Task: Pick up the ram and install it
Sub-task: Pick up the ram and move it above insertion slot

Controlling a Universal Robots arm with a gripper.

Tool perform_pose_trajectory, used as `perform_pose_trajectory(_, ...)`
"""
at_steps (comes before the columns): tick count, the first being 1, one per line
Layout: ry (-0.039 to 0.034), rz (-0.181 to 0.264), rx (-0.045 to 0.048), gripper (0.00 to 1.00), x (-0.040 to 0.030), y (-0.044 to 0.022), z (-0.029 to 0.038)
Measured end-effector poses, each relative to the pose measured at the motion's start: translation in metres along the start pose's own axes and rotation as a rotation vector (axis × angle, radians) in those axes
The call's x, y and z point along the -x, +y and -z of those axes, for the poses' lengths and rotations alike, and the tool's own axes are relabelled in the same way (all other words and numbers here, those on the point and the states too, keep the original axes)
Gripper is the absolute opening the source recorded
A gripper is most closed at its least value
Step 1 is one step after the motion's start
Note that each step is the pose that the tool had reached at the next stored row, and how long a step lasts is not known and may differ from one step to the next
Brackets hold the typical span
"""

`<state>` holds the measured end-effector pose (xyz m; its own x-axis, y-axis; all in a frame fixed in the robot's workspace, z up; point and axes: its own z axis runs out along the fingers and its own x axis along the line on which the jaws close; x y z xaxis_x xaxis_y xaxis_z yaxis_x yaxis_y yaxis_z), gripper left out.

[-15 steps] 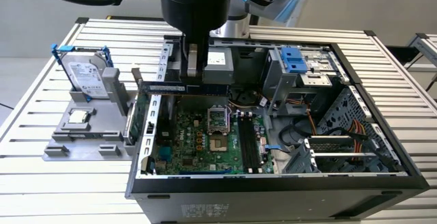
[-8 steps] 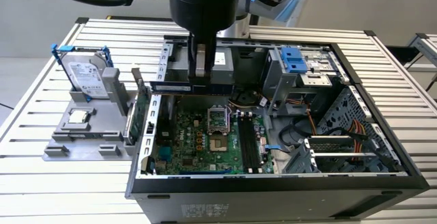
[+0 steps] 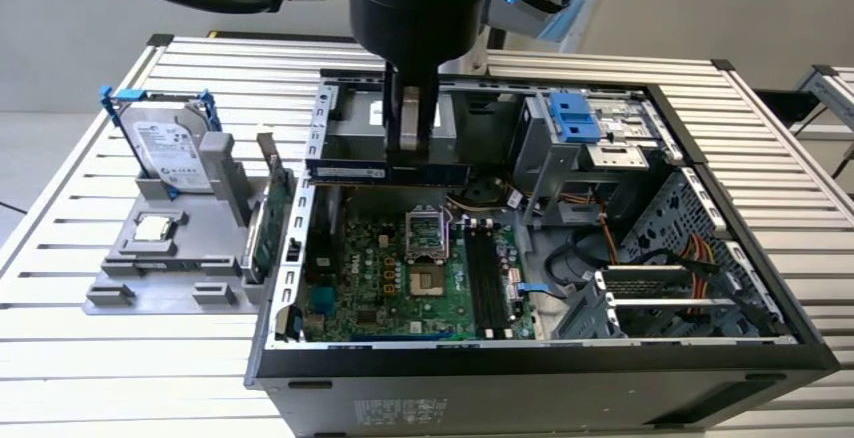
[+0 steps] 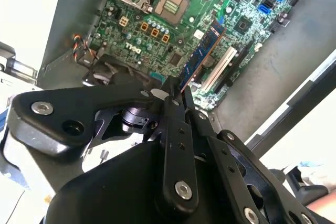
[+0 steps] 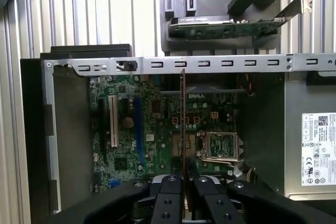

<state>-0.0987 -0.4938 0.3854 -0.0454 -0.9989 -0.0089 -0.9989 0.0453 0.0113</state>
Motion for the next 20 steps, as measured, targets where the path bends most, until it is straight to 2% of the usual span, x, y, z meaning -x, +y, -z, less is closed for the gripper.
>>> perform_pose_trajectory(20, 0.0001, 0.000, 0.0002, 0.00, 0.0015, -0.0334, 0.0004)
